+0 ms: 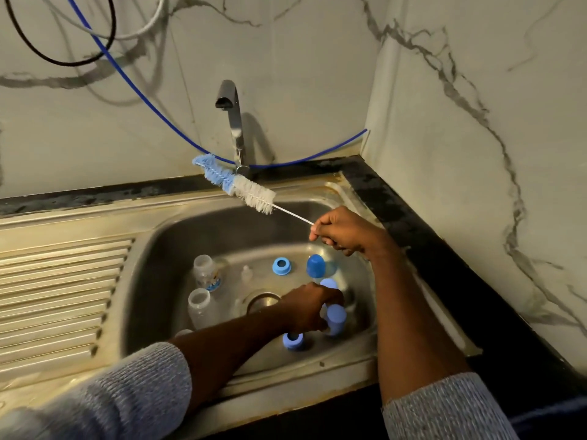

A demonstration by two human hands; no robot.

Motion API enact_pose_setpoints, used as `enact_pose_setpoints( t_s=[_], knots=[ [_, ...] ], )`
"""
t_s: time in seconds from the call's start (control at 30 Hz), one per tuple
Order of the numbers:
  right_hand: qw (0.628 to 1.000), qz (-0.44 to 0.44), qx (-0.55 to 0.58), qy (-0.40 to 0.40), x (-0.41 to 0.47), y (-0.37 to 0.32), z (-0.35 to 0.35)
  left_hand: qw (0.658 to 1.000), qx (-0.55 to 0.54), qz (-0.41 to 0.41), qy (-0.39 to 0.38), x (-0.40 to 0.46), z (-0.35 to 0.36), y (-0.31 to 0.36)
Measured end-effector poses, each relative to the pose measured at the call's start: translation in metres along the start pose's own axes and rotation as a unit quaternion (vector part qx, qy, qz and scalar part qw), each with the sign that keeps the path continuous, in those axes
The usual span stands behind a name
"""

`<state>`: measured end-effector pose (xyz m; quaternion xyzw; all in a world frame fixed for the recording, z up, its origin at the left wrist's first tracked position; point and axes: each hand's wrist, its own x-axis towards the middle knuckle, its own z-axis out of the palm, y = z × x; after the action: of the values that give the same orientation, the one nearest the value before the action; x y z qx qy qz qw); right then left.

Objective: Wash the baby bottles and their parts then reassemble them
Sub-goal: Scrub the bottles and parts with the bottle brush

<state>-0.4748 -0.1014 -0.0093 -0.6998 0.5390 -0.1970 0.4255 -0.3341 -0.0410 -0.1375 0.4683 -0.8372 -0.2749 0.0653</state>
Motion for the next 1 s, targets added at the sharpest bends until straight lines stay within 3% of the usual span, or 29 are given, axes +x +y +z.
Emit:
enact_pose_setpoints(
  t_s=[0.13, 0.33, 0.67, 0.83, 1.0],
  knots=[
    [1.0, 0.017, 0.001, -0.019, 0.001, -0.002, 0.001, 0.998, 0.056, 0.004, -0.029, 0.001, 0.007, -0.007],
    [0.999, 0.028, 0.022, -0.038, 0.006, -0.002, 0.006, 0.999, 0.037, 0.016, -0.008, -0.006, -0.006, -0.016],
    [0.995, -0.04, -0.033, 0.081, 0.014, 0.01, 0.019, 0.986, 0.032, -0.068, 0.148, -0.068, -0.086, -0.023],
    [0.989, -0.062, -0.037, 0.125, 0.006, 0.012, 0.021, 0.972, 0.073, -0.122, 0.187, -0.104, -0.122, -0.026],
    [0.983, -0.073, -0.05, 0.159, -0.013, 0.008, 0.027, 0.967, 0.093, -0.118, 0.207, -0.128, -0.139, -0.017]
  ],
)
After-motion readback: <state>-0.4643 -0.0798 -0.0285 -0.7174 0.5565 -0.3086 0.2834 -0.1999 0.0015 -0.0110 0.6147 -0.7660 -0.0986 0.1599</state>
